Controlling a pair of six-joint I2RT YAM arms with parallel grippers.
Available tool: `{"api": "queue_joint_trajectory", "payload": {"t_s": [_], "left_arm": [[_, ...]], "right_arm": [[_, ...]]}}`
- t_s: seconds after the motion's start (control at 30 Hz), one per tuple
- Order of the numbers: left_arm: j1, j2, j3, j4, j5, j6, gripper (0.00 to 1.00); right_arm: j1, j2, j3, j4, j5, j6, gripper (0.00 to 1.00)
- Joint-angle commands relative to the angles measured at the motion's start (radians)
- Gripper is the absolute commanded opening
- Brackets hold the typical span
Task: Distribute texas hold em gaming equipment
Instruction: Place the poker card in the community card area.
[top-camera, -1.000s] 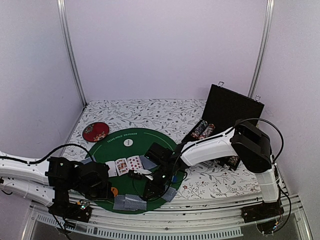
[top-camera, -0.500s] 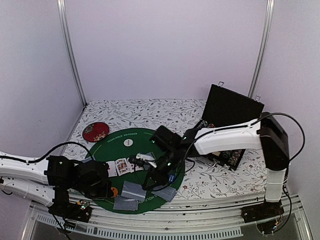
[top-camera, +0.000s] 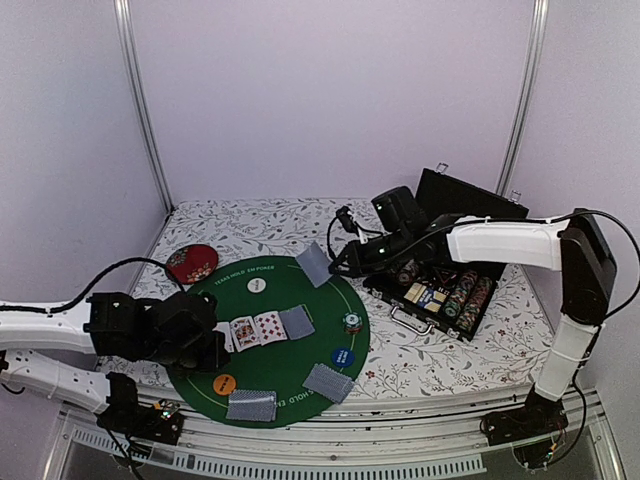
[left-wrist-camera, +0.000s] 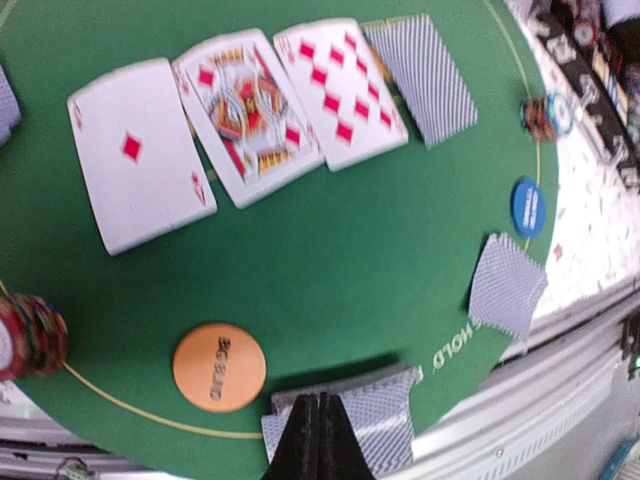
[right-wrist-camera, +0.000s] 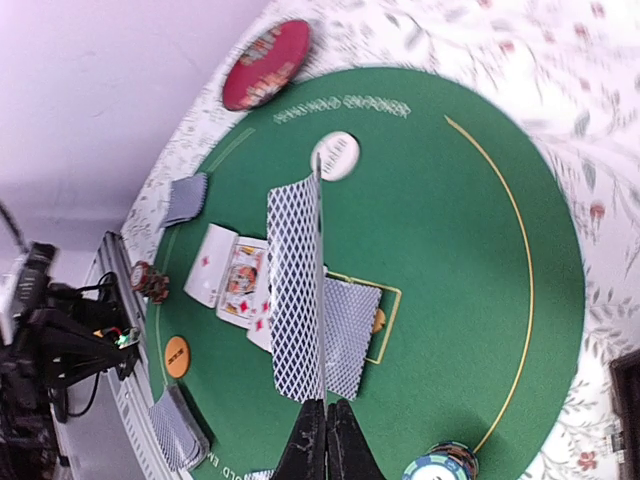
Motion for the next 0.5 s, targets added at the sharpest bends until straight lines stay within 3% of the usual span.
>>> {"api": "queue_joint_trajectory", "payload": {"t_s": [0.0, 0.47], "left_arm": [[0.078, 0.019, 0.041, -0.009, -0.062, 0.1, 0.0], [0.159, 0.015, 0.048, 0.0, -0.057, 0.22, 0.0]], "right_arm": [[0.012, 0.082, -0.02, 0.041, 0.062, 0.134, 0.02], [0.067, 0.185, -0.015, -0.025, 0.161, 0.232, 0.02]]}}
